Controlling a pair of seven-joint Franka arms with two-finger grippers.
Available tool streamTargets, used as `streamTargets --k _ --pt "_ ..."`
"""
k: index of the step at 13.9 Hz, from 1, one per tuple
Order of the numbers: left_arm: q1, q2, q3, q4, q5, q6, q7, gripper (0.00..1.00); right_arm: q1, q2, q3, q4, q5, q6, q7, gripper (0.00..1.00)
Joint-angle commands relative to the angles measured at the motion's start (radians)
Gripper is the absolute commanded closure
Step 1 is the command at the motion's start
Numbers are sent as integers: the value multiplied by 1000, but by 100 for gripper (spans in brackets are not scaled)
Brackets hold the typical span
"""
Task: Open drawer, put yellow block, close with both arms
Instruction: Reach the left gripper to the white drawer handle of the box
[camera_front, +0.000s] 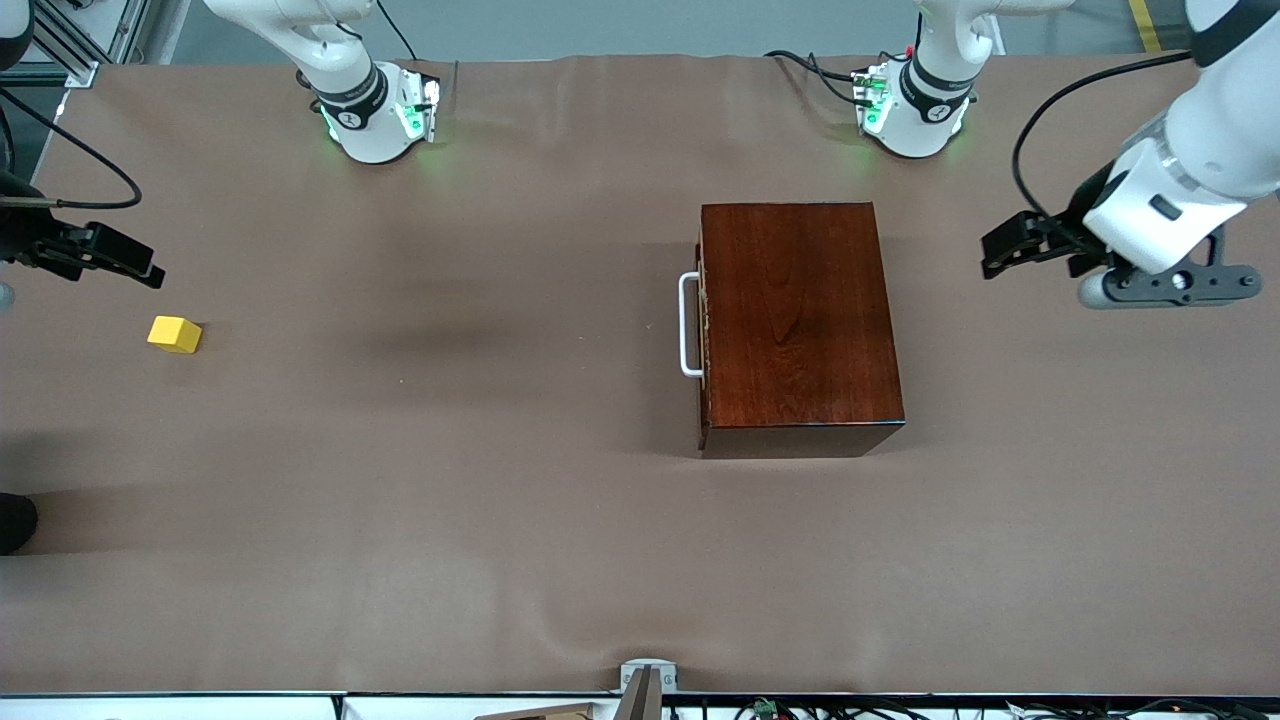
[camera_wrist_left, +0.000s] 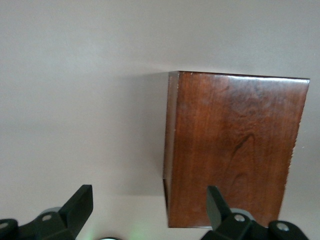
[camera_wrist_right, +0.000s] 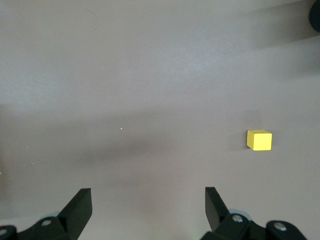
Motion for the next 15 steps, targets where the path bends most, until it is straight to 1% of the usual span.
streamTargets --k 1,7,10,11,15 --pt "1 35 -35 44 -20 -15 -84 0 10 2 -10 11 11 -7 -6 0" --pt "0 105 -179 46 -20 27 -305 0 7 2 -12 11 11 -7 -6 0" --pt "-5 153 -254 46 -18 105 -449 0 7 2 -12 11 11 -7 -6 0" --pt "-32 171 -265 46 -17 142 -506 0 7 2 -12 11 11 -7 -6 0" --pt "-149 246 -259 51 -6 291 -682 0 7 2 -12 11 11 -6 -6 0"
